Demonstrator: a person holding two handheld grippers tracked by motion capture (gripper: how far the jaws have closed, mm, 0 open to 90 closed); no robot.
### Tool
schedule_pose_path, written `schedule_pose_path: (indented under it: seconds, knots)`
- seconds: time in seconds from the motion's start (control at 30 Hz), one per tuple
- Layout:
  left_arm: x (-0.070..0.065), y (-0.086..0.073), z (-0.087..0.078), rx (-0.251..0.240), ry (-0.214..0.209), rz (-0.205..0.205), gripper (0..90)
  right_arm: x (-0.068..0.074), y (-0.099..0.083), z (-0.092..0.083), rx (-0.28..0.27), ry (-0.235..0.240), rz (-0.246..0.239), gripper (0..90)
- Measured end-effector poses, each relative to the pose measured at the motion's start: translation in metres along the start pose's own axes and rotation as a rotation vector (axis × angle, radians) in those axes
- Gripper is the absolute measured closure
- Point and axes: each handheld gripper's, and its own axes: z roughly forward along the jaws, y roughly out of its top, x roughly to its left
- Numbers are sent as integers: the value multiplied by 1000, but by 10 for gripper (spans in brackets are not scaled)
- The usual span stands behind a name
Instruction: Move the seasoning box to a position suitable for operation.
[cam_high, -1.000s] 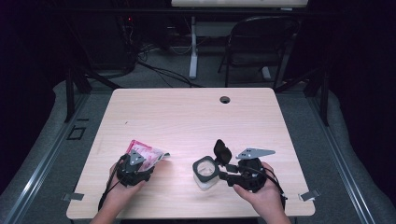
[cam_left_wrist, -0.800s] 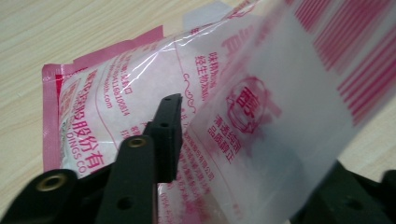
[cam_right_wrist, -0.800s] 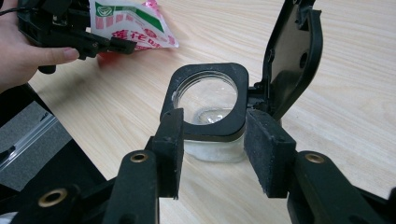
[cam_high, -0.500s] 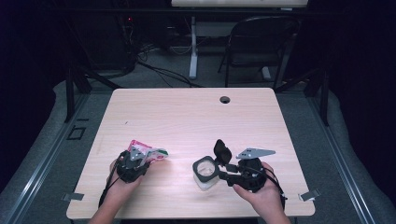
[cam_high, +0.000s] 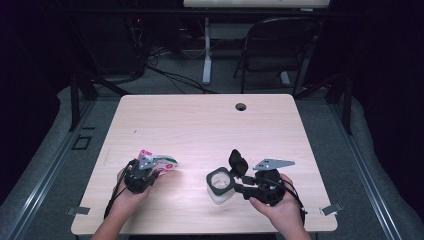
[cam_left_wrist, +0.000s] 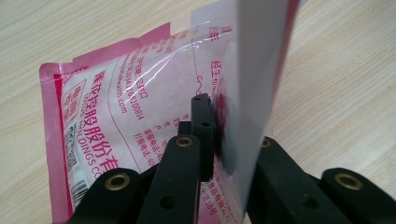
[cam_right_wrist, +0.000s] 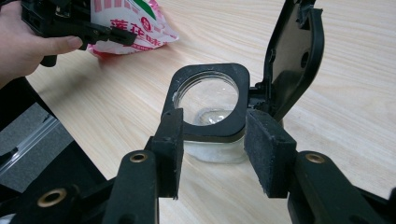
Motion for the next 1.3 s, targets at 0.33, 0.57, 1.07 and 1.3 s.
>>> schedule_pose_path:
  seconds: [0.33,0.57,1.07,1.3]
  knots:
    - [2,4,-2,23,-22,-5,897,-1,0,0,-1,11,6,578]
    - [4,7,-4,41,-28,-6,898,-2,0,1,2,15,7,579]
    - [7,13,-9,77,-49,-3,899,-3,-1,1,5,13,15,578]
    - [11,18,-16,93,-52,5,899,-4,-1,1,-3,16,25,576]
